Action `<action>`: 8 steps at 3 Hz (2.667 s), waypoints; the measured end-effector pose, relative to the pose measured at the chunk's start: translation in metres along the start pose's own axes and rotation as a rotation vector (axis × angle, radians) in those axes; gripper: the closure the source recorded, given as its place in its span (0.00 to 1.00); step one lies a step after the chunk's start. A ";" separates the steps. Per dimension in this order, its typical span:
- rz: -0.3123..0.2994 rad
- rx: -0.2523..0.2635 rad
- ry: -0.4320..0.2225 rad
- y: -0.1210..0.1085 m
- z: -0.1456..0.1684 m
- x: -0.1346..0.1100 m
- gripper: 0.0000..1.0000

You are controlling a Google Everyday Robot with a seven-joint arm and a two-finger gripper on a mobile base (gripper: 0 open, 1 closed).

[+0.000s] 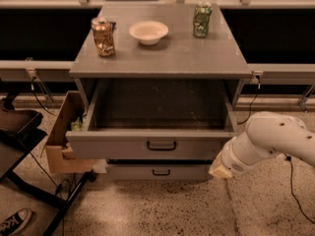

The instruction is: Close top drawer

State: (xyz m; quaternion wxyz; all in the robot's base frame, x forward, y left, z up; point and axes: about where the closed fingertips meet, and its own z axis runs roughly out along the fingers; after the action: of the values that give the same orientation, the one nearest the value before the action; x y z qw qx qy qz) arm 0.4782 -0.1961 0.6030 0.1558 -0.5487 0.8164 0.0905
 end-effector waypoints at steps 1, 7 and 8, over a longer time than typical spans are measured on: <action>-0.006 0.027 -0.008 -0.032 -0.002 -0.004 1.00; -0.009 0.158 -0.153 -0.161 0.033 -0.033 1.00; -0.011 0.158 -0.154 -0.163 0.033 -0.034 1.00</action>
Offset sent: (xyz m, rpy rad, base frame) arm 0.2400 -0.0791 0.0311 0.0033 -0.2218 -0.0372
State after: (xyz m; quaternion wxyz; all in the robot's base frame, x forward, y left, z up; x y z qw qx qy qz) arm 0.6456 -0.2180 0.5876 0.2613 -0.5308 0.8034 0.0670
